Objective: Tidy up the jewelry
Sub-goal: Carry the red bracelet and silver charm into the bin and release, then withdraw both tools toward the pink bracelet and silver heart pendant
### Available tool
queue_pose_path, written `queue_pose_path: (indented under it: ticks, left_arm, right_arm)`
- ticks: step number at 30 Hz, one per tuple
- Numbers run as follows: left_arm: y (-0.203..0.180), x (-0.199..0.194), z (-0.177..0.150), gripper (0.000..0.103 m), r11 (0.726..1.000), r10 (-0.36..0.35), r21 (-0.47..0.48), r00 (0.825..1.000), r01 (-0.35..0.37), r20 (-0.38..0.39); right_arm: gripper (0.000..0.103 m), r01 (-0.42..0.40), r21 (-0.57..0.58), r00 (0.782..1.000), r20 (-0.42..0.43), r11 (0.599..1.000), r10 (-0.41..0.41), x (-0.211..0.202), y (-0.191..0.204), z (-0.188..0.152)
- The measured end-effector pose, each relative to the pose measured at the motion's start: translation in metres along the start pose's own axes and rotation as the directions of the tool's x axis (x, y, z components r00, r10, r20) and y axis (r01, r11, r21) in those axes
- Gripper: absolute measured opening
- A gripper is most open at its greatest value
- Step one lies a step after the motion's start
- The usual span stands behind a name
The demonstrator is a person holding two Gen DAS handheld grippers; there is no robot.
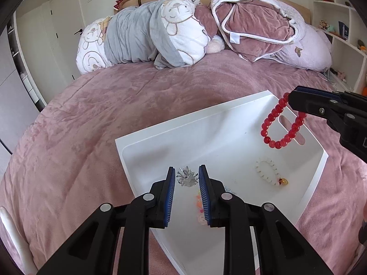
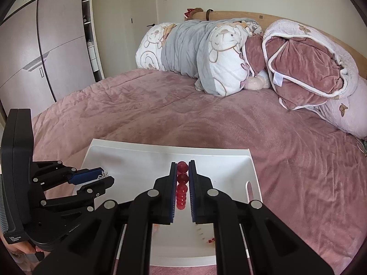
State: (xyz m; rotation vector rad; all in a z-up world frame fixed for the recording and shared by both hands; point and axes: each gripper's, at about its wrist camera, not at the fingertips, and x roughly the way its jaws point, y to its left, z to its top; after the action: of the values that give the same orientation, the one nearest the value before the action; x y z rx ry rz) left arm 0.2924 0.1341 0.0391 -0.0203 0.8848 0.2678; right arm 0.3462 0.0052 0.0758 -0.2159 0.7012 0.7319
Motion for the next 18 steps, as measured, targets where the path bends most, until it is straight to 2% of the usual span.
queue_pose_path:
  ticks: [2,6,9,10,12,16,18]
  left_arm:
    - [0.0,0.0,-0.001,0.036,1.0,-0.01,-0.011,1.0,0.01,0.005]
    - [-0.007,0.0,-0.006,0.036,1.0,0.005,0.012,1.0,-0.006,0.021]
    - [-0.01,0.001,-0.012,0.037,1.0,-0.015,0.013,1.0,0.015,0.014]
    - [-0.012,0.001,-0.013,0.04,1.0,-0.005,0.021,1.0,0.005,0.015]
    - [-0.016,-0.001,-0.014,0.057,0.999,0.012,0.035,0.999,-0.013,0.032]
    - [-0.018,-0.012,-0.015,0.064,0.999,0.018,0.043,0.997,-0.021,0.071]
    - [-0.016,-0.021,-0.014,0.079,0.999,0.019,0.035,0.995,-0.022,0.093]
  right_arm:
    - [0.011,0.011,-0.002,1.0,-0.001,1.0,-0.011,0.001,0.0,-0.003]
    - [0.011,0.009,0.0,1.0,-0.007,1.0,-0.009,0.003,-0.001,-0.009]
    - [0.012,0.018,-0.007,1.0,-0.013,1.0,-0.018,0.003,-0.002,-0.013]
    - [0.012,0.02,-0.009,1.0,-0.015,1.0,-0.02,0.003,-0.003,-0.014]
    - [0.012,0.019,-0.008,1.0,-0.023,1.0,-0.019,0.002,-0.004,-0.014]
    - [0.049,0.04,-0.022,0.999,0.016,0.999,-0.04,-0.012,-0.005,-0.014]
    - [0.055,0.052,-0.052,0.998,0.04,0.997,-0.05,-0.021,-0.004,-0.013]
